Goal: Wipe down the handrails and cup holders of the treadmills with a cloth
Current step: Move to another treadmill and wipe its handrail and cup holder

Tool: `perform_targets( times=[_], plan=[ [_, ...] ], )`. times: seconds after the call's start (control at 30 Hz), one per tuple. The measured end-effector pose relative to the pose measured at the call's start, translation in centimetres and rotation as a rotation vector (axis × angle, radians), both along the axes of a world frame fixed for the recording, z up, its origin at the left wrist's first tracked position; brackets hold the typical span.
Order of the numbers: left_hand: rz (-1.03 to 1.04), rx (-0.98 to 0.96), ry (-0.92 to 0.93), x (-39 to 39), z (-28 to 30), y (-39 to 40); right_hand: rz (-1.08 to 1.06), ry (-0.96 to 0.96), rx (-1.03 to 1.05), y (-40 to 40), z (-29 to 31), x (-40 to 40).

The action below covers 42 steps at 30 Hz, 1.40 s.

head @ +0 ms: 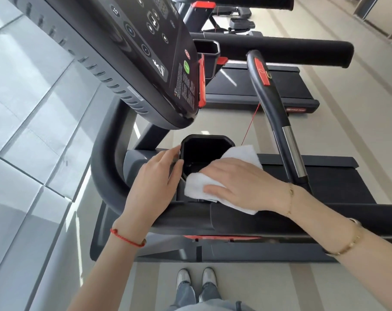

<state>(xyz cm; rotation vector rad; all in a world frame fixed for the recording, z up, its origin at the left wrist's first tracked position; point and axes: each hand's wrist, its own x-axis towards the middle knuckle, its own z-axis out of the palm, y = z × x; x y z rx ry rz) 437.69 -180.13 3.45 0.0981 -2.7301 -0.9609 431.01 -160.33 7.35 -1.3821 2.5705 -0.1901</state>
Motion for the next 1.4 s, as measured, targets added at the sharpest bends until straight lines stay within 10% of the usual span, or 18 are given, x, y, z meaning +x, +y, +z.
perform_targets(
  times=[0.53, 0.77, 1.4],
  plan=[
    [0.095, -0.087, -0.068, -1.8, -0.2, 0.6, -0.190, 0.086, -0.602, 2.9, 0.2, -4.9],
    [0.124, -0.049, -0.064, -2.2, -0.4, 0.9, -0.098, -0.098, -0.154, -3.1, -1.4, -8.6],
    [0.102, -0.001, -0.033, -2.2, -0.2, 0.8, -0.178, -0.078, -0.197, -0.9, -2.8, -8.8]
  ],
)
